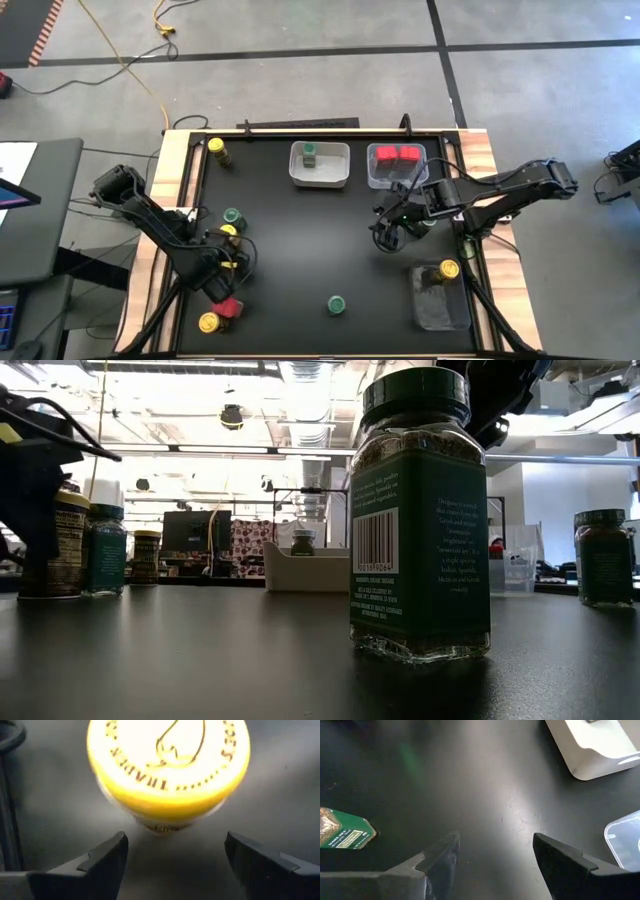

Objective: Sort spices by type
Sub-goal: Put the middle yellow seasoning can into the black bin

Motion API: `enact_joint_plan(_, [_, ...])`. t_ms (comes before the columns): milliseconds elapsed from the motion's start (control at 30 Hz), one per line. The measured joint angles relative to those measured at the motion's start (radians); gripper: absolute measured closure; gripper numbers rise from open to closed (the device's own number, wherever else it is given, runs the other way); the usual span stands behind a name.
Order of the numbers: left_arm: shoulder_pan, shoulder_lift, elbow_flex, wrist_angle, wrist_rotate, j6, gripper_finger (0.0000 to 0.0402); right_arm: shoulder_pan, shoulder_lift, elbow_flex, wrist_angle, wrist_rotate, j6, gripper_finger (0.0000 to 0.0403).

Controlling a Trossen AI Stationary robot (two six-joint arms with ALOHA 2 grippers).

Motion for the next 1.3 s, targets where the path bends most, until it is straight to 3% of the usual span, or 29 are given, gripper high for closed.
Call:
enact_joint_plan(367, [0.032, 0.0, -0.05, 0.032, -0.035, -0.02, 0.0088, 0.0, 0.0, 0.0, 0.001, 0.0, 0.0, 0.0121])
enact_joint_plan(900, [0.032, 0.0, -0.05, 0.024, -0.042, -0.007, 0.0215, 0.0, 0.0, 0.0, 0.001, 0.0, 0.0, 0.0121])
enact_joint_plan(1300, [0.032, 0.0, -0.014, 0.026, -0.027, 0.008, 0.0224, 0.0, 0.0, 0.0, 0.001, 0.0, 0.0, 0.0121])
